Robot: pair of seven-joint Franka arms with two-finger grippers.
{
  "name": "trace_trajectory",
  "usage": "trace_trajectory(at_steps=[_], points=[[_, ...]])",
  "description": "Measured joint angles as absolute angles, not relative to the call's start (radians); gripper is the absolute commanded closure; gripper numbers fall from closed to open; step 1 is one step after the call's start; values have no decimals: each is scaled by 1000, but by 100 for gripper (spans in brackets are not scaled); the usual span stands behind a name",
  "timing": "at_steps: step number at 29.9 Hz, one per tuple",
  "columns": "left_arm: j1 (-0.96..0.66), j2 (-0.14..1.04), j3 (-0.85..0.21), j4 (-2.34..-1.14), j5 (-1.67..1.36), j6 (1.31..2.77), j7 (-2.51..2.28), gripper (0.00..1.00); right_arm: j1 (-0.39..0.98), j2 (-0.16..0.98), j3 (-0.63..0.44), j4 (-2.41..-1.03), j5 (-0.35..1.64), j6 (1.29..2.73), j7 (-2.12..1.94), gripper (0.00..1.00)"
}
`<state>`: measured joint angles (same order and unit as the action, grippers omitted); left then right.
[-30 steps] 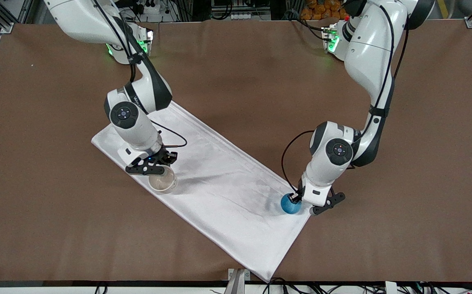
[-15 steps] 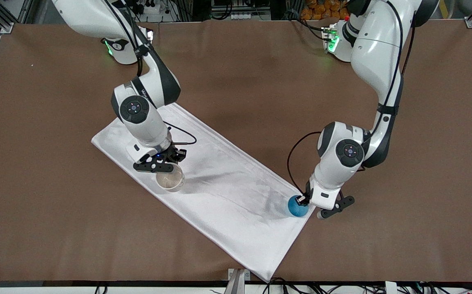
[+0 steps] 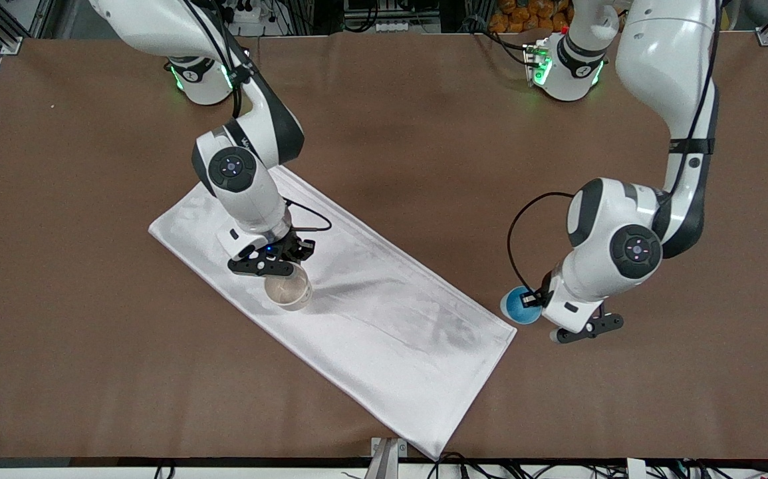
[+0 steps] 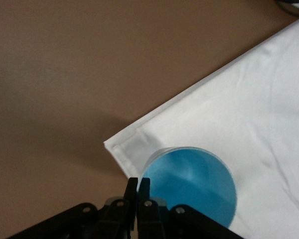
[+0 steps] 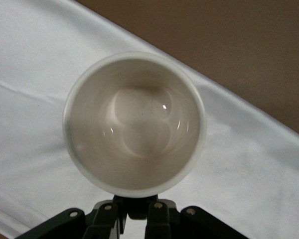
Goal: Place blue cup into white mug on table
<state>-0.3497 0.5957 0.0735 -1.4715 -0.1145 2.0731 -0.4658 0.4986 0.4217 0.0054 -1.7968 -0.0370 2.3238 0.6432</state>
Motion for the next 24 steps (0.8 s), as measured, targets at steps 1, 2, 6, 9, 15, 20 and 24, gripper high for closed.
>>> trace_trajectory(at_steps=[1,2,6,9,15,20,24], points=[[-342,580,73,-1481,-115,2055,-443,100,502,422,6,-1795,-37,2324,650,100],[-336,569,73,-1487,-115,2041,-427,100,505,422,6,-1794,-37,2324,656,100],[-315,525,74,-1511,-115,1990,-385,100,525,422,6,-1787,-37,2324,693,100],[-310,506,74,-1522,-108,1975,-373,100,539,422,6,-1783,-37,2324,715,100],[-314,483,73,-1548,-90,1968,-369,100,576,423,7,-1773,-37,2324,768,100],[-314,466,72,-1573,-89,1968,-351,100,621,425,7,-1769,-37,2323,833,100],[-311,448,73,-1593,-89,1968,-332,100,672,440,8,-1749,-37,2323,912,100]])
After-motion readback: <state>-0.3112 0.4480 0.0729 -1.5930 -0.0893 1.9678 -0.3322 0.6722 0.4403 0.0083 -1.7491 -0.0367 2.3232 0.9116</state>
